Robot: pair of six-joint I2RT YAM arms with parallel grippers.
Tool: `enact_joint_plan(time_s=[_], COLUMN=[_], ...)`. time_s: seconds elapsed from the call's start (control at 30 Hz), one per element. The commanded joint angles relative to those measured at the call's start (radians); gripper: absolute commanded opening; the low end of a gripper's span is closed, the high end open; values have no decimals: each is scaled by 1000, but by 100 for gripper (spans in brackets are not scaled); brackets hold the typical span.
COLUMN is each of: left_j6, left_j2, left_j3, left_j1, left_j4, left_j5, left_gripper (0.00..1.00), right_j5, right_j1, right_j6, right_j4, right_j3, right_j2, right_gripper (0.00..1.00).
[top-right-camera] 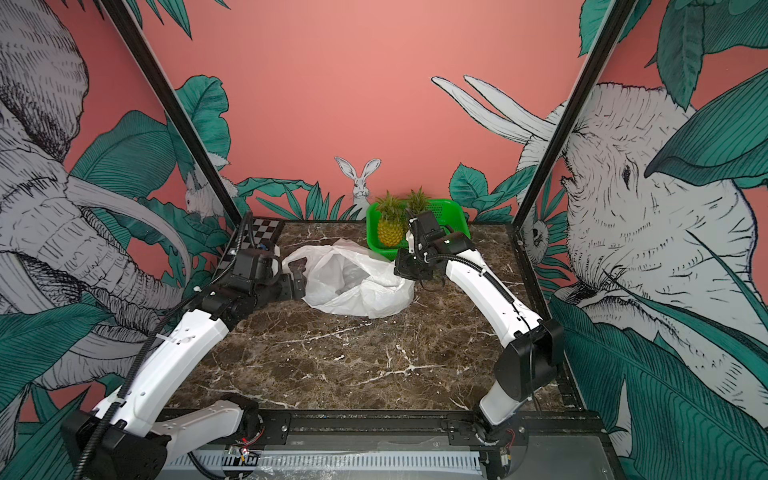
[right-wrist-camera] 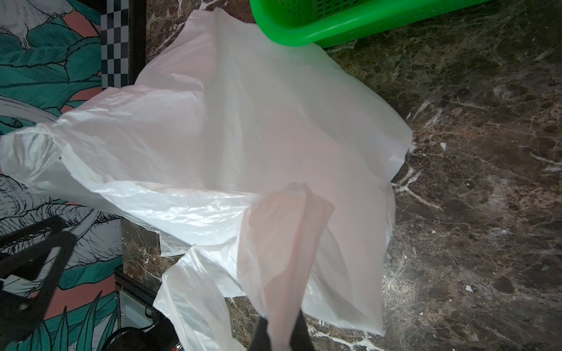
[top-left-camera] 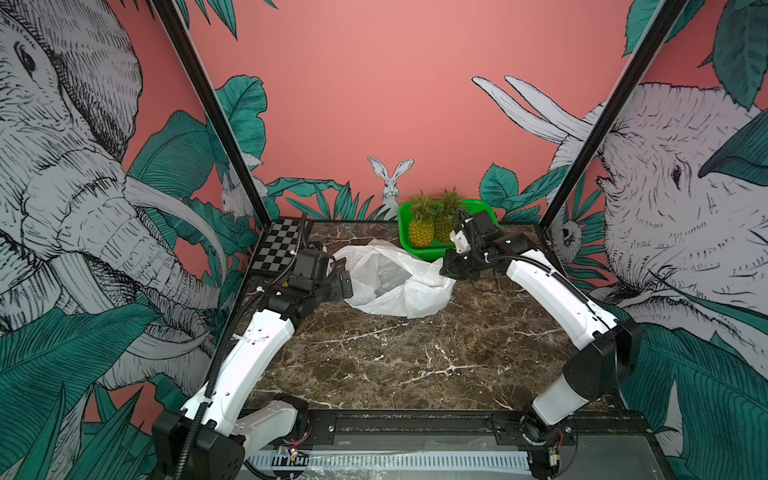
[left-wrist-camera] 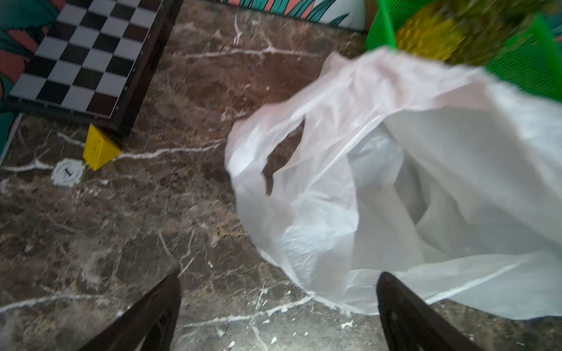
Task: Place the pineapple into a plastic bag & tie a knot
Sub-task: Pick up the plastic bag at the center of the board.
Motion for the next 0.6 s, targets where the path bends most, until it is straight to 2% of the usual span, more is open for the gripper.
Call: enact_joint_plan(time_s=[0.0,0.17,0.4,0.47,0.53,0.57], left_j6=[-9,-10,-13,-18,-29,-31], left_j2=[-37,60,273,271,232,207], left_j3=[-29,-20,21,-11,-38,-42], left_j1=[1,1,7,7,8,8], left_j4=[106,209,393,482,551,565], left_j5=[-60,-68,15,57,76,85], left_gripper=[99,99,98,87,63,46], right_j5=[-2,-1,-3,-10,-17,-21], right_j1=[-4,-4,-11,-17,-24,-28], right_j6=[-8,-17,-33,-41,-53,-64], right_j4=[-9,-17,-25,-31,-42,-50], right_j3=[-1,1,-6,-7,-7,-5], right_j2=[-8,-7,-8,-8,-25,-44], right_gripper=[1,1,1,1,1,1])
